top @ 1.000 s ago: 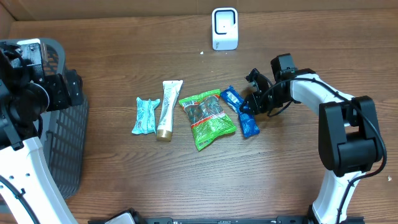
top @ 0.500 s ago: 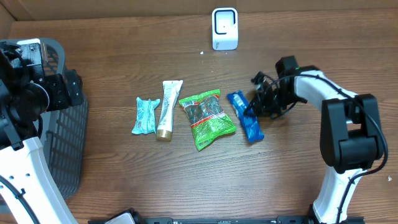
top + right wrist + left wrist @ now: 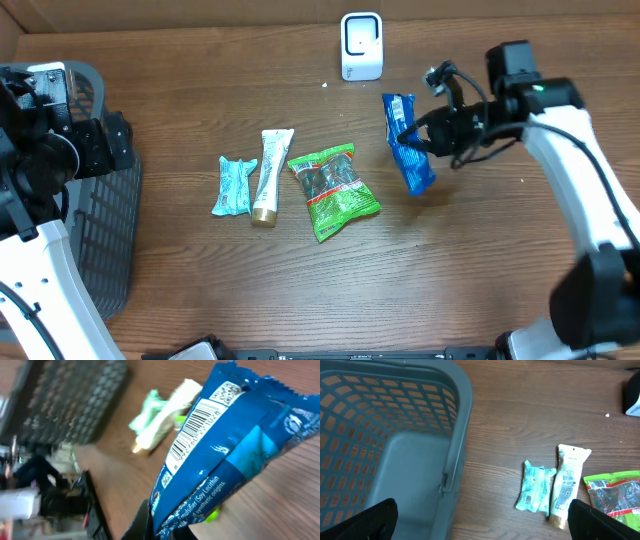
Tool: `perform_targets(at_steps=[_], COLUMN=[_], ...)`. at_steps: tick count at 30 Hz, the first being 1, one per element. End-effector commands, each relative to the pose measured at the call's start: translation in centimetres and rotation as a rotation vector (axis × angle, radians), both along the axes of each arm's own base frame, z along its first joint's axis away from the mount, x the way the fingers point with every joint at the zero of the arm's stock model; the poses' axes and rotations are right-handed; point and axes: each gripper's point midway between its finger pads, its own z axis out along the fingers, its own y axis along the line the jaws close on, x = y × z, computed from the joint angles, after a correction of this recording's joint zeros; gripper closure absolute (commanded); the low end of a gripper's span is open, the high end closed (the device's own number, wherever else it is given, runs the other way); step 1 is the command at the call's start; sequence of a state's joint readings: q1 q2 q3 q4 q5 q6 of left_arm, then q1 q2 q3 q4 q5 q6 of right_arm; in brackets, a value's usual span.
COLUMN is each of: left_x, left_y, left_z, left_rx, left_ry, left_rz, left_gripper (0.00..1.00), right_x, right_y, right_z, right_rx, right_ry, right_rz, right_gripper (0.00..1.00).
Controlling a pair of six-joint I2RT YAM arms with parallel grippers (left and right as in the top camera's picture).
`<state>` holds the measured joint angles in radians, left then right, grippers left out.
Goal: Scan the item barcode
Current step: 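Grasp the blue bar with the right gripper and lift it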
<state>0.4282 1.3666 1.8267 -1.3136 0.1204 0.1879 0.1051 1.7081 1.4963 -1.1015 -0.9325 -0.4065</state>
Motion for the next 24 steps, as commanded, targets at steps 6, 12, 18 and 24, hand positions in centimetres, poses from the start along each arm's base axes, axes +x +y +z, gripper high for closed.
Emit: perform_targets(at_steps=[6, 12, 18, 24], left_x=[0.2, 0.2, 0.2, 0.2], left_y=[0.1, 0.1, 0.1, 0.1], left_z=[0.3, 0.3, 0.3, 0.3], left_rx=[0.011, 0.011, 0.011, 0.011], left_ry=[-0.007, -0.007, -0.007, -0.007], left_rz=[-0.015, -0.015, -0.015, -0.015], left_gripper=[0.0, 0.0, 0.0, 0.0], right_x=[-5.0, -6.5, -5.7, -3.0], right_y=[0.3, 0.3, -0.3, -1.0], right_z=[5.2, 5.1, 3.5, -1.4], right_rx=[0.045, 0.052, -0.02, -0.088], right_ry=[-0.381, -0.441, -0.366, -0.172], right_rz=[0.286, 0.378, 0.32, 0.129], right_gripper=[0.96, 0.96, 0.96, 0.96])
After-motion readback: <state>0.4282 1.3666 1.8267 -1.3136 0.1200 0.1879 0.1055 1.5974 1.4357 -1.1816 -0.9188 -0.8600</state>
